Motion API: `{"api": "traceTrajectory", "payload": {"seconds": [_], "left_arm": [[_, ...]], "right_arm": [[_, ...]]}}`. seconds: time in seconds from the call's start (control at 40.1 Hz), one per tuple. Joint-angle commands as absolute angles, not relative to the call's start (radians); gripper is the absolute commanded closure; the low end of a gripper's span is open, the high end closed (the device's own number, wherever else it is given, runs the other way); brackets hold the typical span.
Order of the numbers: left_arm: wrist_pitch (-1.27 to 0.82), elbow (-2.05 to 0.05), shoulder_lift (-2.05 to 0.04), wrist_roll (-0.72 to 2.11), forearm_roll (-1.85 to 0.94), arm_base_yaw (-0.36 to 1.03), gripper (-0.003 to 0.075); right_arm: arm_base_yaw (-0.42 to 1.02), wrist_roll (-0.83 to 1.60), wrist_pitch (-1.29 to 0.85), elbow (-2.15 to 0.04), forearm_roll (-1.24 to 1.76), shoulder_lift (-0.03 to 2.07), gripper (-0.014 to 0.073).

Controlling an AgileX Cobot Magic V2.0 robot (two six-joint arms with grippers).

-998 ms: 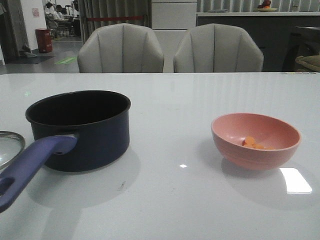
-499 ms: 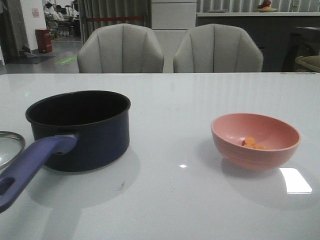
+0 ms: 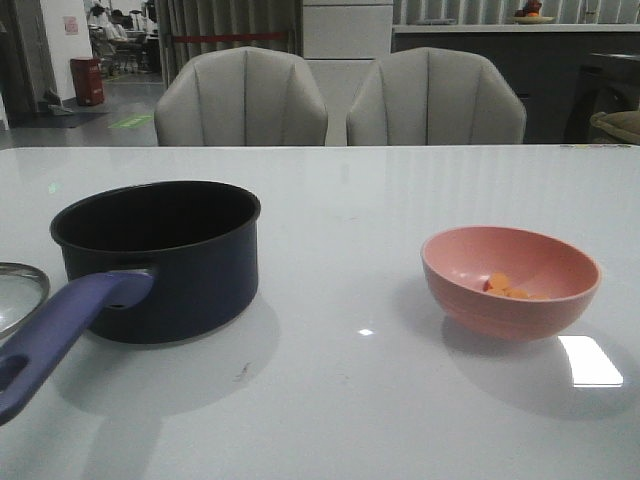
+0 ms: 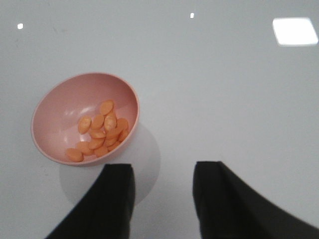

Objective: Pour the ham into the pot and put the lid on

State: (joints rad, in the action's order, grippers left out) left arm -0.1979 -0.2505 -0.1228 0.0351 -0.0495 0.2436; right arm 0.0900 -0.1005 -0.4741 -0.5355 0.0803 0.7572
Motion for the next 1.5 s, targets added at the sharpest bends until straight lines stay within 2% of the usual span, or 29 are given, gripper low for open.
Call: {"api": "traceTrajectory", "payload": {"seconds": [0.0, 0.175, 0.524, 0.898, 0.973, 1.072, 1.122, 1.172, 1.347, 1.471], "left_arm": [[-0.113, -0.276, -0.133, 0.035, -0.059, 0.250, 0.0118], [-0.110, -0.276, -0.133, 0.035, -0.059, 0.250, 0.0118], [-0.110, -0.276, -0.133, 0.035, -0.059, 0.250, 0.0118], [-0.110, -0.276, -0.133, 0.035, -0.059, 0.250, 0.0118], [-0.110, -0.276, -0.133, 0.035, -0.059, 0.250, 0.0118], [-0.110, -0.276, -0.133, 0.035, -0.059, 0.250, 0.0118], [-0.110, -0.276, -0.133, 0.035, -0.059, 0.250, 0.0118], [-0.110, -0.276, -0.133, 0.035, -0.059, 0.250, 0.0118], [-0.110, -0.276, -0.133, 0.035, -0.059, 0.250, 0.0118], [-0.110, -0.276, -0.133, 0.035, -0.059, 0.250, 0.0118]], "right_arm": [[0.086, -0.103, -0.470, -0.640, 0.120, 0.884, 0.0116], [0.089, -0.087, -0.581, -0.805, 0.215, 1.135, 0.0115], [0.089, -0.037, -0.630, -1.067, 0.239, 1.555, 0.0119], [0.088, 0.076, -0.658, -1.217, 0.351, 1.822, 0.0126], [0.088, 0.076, -0.663, -1.225, 0.351, 1.845, 0.0194], [0.088, 0.076, -0.669, -1.234, 0.369, 1.856, 0.0401], [0.088, 0.076, -0.669, -1.236, 0.392, 1.855, 0.0474], [0.088, 0.076, -0.670, -1.236, 0.400, 1.855, 0.0442], [0.089, 0.079, -0.634, -1.241, 0.418, 1.838, 0.0459], [0.123, 0.190, -0.693, -1.297, 0.423, 1.795, 0.0459]]}}
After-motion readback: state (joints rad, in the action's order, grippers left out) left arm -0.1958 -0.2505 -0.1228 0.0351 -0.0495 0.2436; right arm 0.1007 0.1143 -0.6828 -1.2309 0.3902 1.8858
